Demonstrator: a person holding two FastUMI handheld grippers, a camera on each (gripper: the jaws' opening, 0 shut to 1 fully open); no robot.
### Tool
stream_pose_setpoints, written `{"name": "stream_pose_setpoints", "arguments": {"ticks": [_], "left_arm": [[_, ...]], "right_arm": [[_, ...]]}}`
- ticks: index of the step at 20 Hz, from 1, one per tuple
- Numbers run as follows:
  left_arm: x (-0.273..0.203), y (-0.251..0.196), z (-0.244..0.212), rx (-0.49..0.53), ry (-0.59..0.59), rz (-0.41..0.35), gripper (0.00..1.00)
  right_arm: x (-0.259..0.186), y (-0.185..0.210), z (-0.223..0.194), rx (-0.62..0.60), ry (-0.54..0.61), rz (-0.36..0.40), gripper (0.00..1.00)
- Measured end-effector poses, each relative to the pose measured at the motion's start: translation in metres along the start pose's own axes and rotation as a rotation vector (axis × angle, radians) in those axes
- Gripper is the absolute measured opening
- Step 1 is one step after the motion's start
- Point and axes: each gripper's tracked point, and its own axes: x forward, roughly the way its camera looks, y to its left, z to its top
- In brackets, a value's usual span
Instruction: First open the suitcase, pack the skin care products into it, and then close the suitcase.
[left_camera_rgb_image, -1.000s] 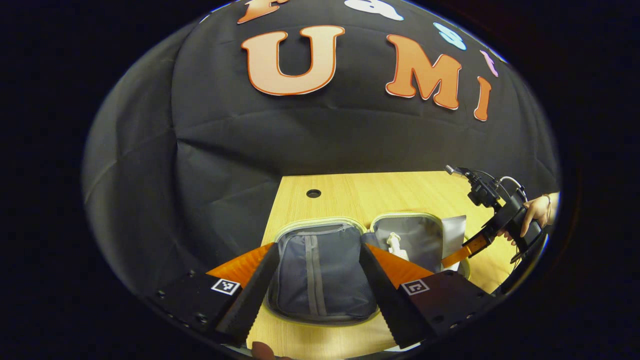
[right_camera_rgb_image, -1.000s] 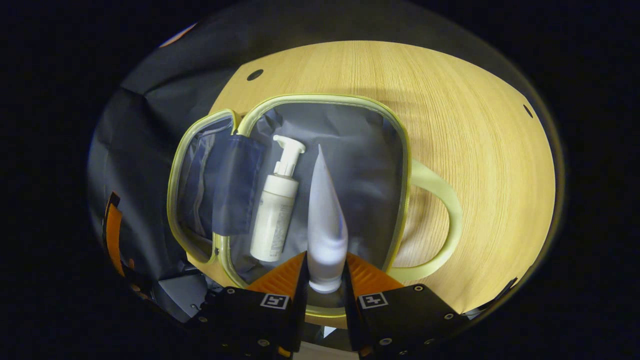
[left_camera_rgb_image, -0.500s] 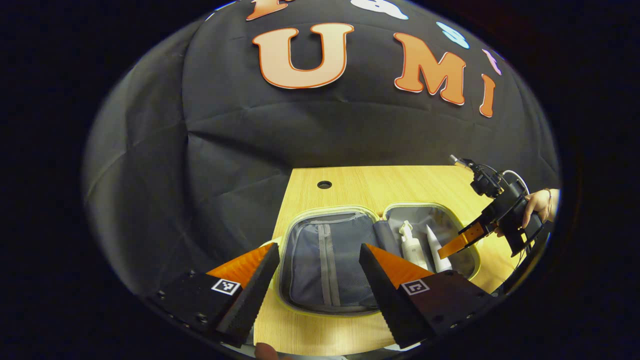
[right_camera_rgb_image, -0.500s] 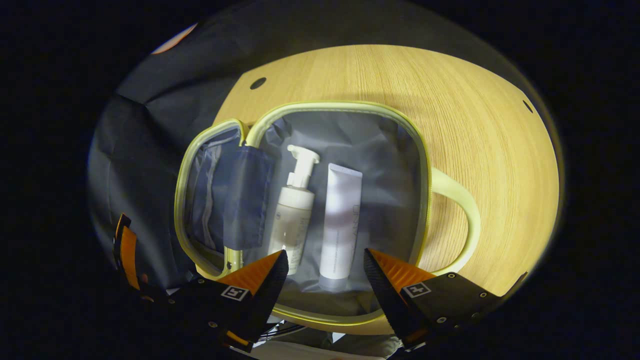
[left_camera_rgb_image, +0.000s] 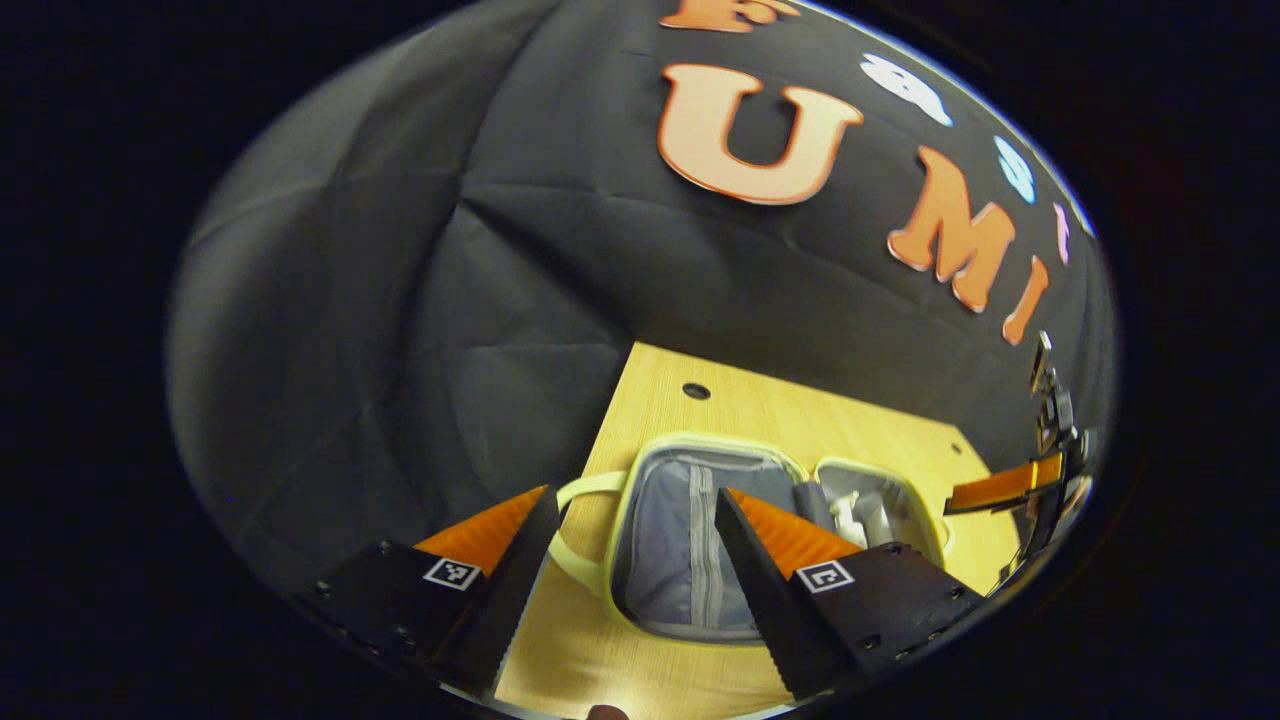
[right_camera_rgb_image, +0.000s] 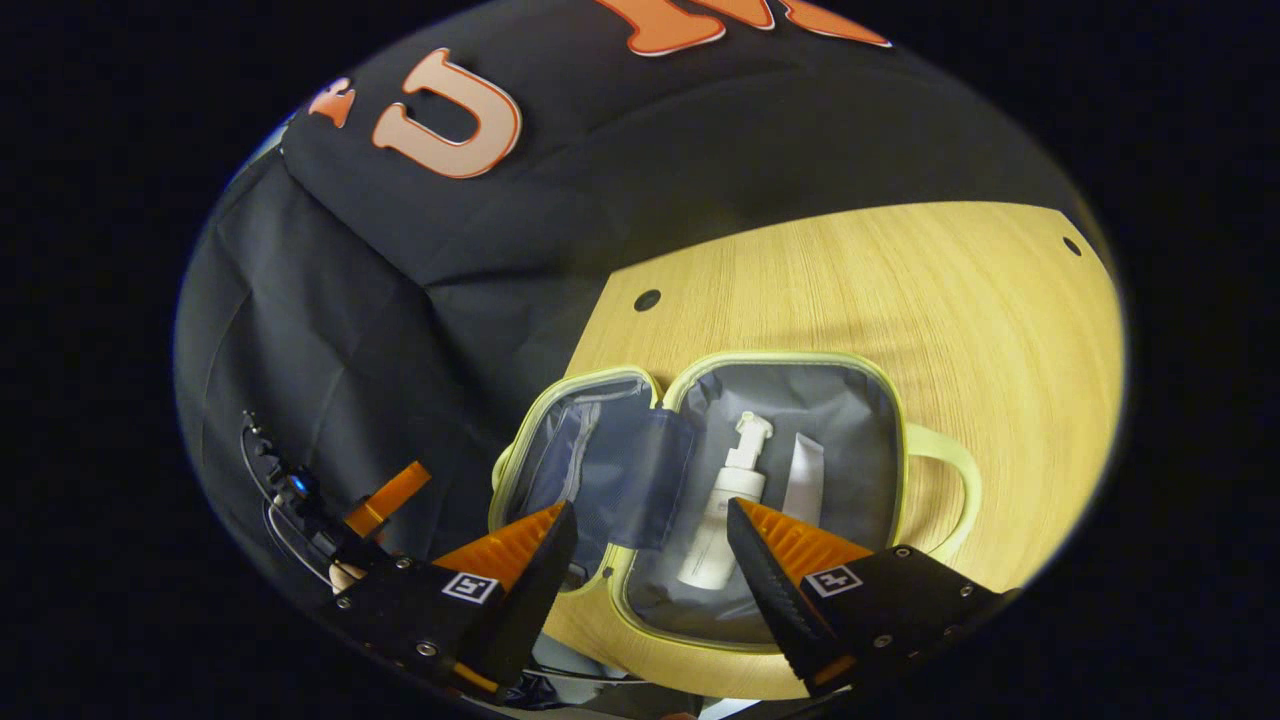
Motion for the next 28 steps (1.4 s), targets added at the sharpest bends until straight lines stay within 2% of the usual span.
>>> {"name": "stream_pose_setpoints", "arguments": {"ticks": [5,6,8,12,14,15,17,19,21,24,28], "left_arm": [[0.055,0.063,-0.024,-0.275,-0.001,-0.067,0.99],[0.068,0.057,-0.047,-0.31,0.013,-0.094,0.98],[0.085,0.062,-0.068,-0.345,0.064,-0.14,0.98],[0.119,0.061,-0.105,-0.349,0.19,-0.158,0.99],[0.125,0.055,-0.103,-0.356,0.189,-0.194,0.98],[0.124,0.052,-0.101,-0.355,0.18,-0.214,0.8],[0.133,0.057,-0.11,-0.32,0.207,-0.174,0.46],[0.133,0.061,-0.114,-0.342,0.227,-0.15,0.12],[0.131,0.053,-0.105,-0.326,0.206,-0.151,0.1],[0.114,0.044,-0.087,-0.197,0.197,-0.105,0.08],[0.079,0.013,-0.038,-0.113,0.153,-0.085,0.07]], "right_arm": [[-0.003,0.001,-0.01,0.025,-0.042,-0.01,0.95],[-0.003,-0.003,-0.01,0.033,-0.051,-0.022,0.95],[-0.002,-0.009,-0.014,0.054,-0.054,-0.039,0.95],[-0.003,-0.019,-0.016,0.081,-0.066,-0.064,0.95],[-0.004,-0.025,-0.013,0.08,-0.078,-0.079,0.95],[-0.006,-0.027,-0.013,0.086,-0.081,-0.083,0.95],[-0.008,-0.031,-0.011,0.113,-0.09,-0.081,0.95],[-0.01,-0.034,-0.01,0.136,-0.096,-0.077,0.95],[-0.013,-0.039,-0.007,0.127,-0.104,-0.082,0.95],[-0.016,-0.039,-0.006,0.122,-0.115,-0.073,0.95],[-0.037,-0.047,0.012,0.03,-0.138,-0.105,0.96]]}}
